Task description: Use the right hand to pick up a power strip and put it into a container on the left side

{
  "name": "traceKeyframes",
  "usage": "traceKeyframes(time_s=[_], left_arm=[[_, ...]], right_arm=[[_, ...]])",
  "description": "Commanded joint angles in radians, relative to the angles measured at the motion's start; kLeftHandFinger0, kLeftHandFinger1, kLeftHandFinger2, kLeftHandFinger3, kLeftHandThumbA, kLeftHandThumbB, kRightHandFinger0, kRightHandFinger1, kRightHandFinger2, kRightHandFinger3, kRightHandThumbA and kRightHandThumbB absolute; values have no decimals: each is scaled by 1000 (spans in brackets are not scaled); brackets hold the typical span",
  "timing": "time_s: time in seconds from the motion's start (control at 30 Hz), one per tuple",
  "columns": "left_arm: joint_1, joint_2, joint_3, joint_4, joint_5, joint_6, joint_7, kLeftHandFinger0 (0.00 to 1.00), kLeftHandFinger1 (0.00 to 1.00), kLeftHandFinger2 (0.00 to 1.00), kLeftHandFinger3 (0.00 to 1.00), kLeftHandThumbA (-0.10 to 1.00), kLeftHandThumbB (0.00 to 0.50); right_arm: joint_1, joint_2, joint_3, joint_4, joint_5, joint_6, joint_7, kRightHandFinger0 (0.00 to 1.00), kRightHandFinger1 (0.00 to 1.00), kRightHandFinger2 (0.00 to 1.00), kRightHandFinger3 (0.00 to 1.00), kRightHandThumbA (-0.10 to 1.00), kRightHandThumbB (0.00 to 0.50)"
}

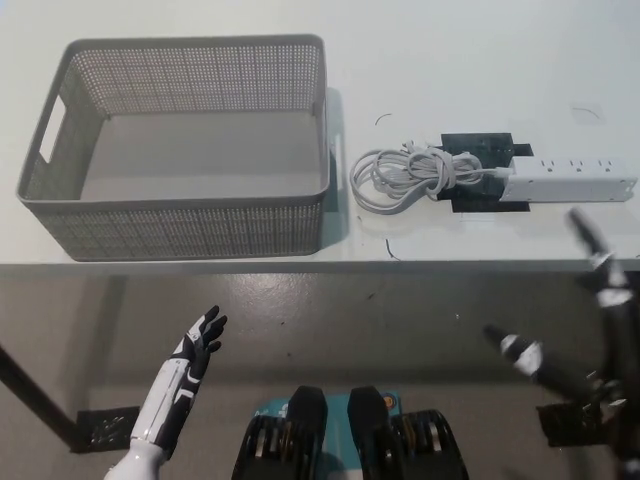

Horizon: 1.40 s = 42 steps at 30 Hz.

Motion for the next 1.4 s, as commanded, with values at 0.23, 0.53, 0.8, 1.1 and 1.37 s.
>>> traceKeyframes(time_s=[0.23,0.53,0.8,1.1,1.37], left_arm=[[20,29,-12,-33,26,-117,-15,1000,1000,1000,1000,1000,155],[21,29,-12,-28,15,-124,-23,1000,1000,1000,1000,1000,147],[18,30,-11,-23,16,-127,-29,1000,1000,1000,1000,1000,140],[21,28,-5,-24,29,-128,-25,1000,1000,1000,1000,1000,138],[17,28,-3,-27,24,-129,-27,1000,1000,1000,1000,1000,133]], right_arm=[[-408,-240,-22,-133,-238,388,294,1000,1000,1000,1000,1000,315],[-681,-272,184,300,-395,468,373,1000,1000,1000,1000,1000,362],[-789,-244,303,549,-452,477,316,1000,1000,1000,1000,1000,407],[-848,-191,373,759,-486,485,255,1000,1000,1000,1000,1000,437],[-832,-176,408,831,-508,492,212,1000,1000,1000,1000,1000,422]])
